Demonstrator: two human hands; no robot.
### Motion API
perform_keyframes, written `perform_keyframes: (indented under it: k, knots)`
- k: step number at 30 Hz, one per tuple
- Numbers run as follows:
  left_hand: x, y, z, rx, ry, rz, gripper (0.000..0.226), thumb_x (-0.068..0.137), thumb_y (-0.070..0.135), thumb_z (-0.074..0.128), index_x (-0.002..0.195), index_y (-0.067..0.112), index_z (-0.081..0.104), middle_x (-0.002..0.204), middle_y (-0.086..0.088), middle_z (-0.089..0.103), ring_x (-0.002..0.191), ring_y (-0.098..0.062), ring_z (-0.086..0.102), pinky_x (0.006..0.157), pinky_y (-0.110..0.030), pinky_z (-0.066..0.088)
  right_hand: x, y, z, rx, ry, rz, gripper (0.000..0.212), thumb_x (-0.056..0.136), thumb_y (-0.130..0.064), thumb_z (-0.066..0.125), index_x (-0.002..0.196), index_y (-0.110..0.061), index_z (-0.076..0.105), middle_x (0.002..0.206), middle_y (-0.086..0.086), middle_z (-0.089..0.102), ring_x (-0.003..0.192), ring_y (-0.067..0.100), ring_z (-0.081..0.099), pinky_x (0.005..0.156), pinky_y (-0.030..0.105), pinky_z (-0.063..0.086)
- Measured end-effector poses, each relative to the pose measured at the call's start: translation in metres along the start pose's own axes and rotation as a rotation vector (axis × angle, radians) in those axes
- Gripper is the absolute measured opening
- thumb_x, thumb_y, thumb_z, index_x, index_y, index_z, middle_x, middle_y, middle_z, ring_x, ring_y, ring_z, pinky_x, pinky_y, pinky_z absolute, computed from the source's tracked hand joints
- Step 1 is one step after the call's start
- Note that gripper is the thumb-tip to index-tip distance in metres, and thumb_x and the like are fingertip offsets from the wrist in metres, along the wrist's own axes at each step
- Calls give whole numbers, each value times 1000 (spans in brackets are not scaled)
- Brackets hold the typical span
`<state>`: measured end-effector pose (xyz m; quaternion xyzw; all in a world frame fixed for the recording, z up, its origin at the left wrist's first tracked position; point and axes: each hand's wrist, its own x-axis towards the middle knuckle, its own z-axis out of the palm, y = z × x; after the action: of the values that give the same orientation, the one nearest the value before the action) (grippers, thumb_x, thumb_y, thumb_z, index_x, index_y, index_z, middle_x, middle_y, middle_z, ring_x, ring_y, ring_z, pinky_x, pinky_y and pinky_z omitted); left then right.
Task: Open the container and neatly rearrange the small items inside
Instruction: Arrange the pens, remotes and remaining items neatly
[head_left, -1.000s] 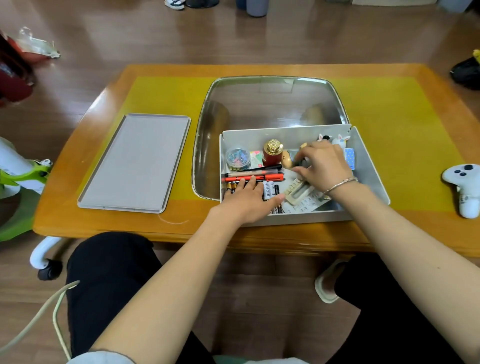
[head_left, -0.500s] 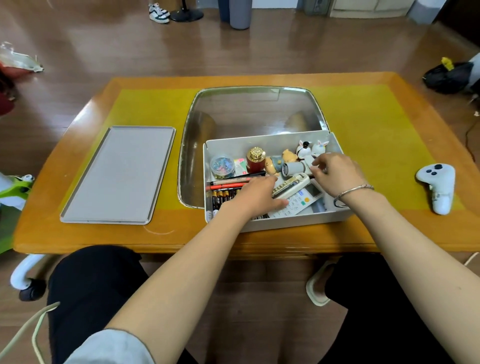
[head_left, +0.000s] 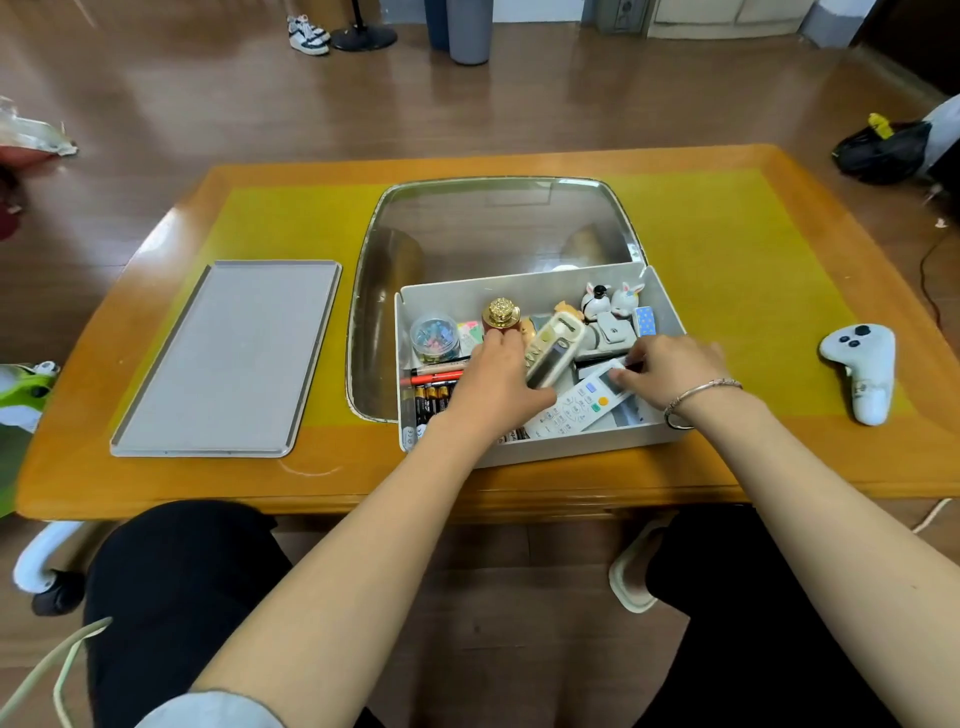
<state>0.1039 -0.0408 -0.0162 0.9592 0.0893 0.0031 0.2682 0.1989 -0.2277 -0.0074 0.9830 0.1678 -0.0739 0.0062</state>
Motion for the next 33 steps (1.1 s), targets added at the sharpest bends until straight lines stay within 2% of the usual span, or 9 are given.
perform_keyframes:
  k: [4, 9, 12, 14, 17, 21, 25, 28, 33]
  knots:
    - [-16, -17, -16, 125, 58, -139, 62, 78, 42, 70, 124, 7, 44, 117, -11, 50, 103, -25, 51, 77, -32, 44, 1, -10, 1, -109, -80, 18, 58, 73, -77, 49, 98, -26, 60, 96, 1, 62, 105, 26, 50, 81, 37, 28]
    - [-29, -30, -26, 189, 130, -262, 68, 82, 45, 66, 132, 7, 41, 123, -13, 52, 105, -28, 56, 80, -35, 49, 3, -19, 1, -124, -105, 6, 64, 65, -75, 61, 104, -25, 56, 103, 0, 63, 108, 25, 48, 85, 37, 28]
    - [-31, -30, -24, 274, 85, -281, 74, 85, 48, 60, 142, 13, 28, 127, -14, 52, 108, -30, 57, 79, -37, 50, 3, -21, -1, -112, -85, -13, 66, 62, -70, 67, 108, -24, 55, 107, 1, 62, 108, 26, 50, 84, 36, 30]
    - [-30, -27, -20, 394, 41, -261, 75, 89, 50, 53, 148, 23, 18, 132, -16, 50, 116, -32, 52, 85, -39, 49, 4, -22, -4, -77, -44, -87, 67, 61, -65, 72, 112, -25, 56, 110, 4, 58, 108, 27, 51, 85, 36, 35]
    - [-29, -25, -16, 524, 14, -247, 70, 94, 49, 46, 152, 30, 11, 136, -18, 46, 122, -33, 46, 94, -40, 43, 3, -26, -4, -68, -65, -339, 66, 61, -55, 78, 119, -30, 58, 113, 3, 53, 110, 24, 49, 88, 35, 37]
    - [-29, -23, -13, 607, 1, -267, 61, 96, 45, 43, 150, 27, 20, 134, -17, 45, 123, -32, 43, 96, -38, 39, 3, -37, -2, -216, -133, -523, 63, 63, -47, 80, 120, -37, 57, 115, 1, 47, 110, 22, 45, 86, 34, 35]
    - [-27, -22, -12, 644, -3, -301, 62, 89, 57, 51, 136, 17, 41, 131, -14, 45, 122, -29, 42, 96, -36, 39, 6, -43, -1, -294, -164, -603, 55, 69, -44, 76, 120, -35, 59, 112, 2, 46, 107, 23, 44, 84, 33, 36]
    - [-26, -24, -12, 572, 39, -310, 70, 86, 66, 48, 132, 14, 44, 135, -12, 40, 125, -28, 39, 97, -38, 41, 5, -44, -3, -279, -169, -628, 53, 70, -43, 75, 119, -32, 60, 109, 3, 47, 104, 23, 46, 83, 32, 37]
    - [-25, -24, -14, 358, 185, -136, 53, 96, 53, 39, 128, 12, 51, 128, -11, 50, 118, -27, 45, 95, -39, 43, 4, -32, -23, -162, -65, -598, 49, 72, -34, 73, 119, -32, 61, 110, 3, 50, 104, 24, 49, 83, 35, 36]
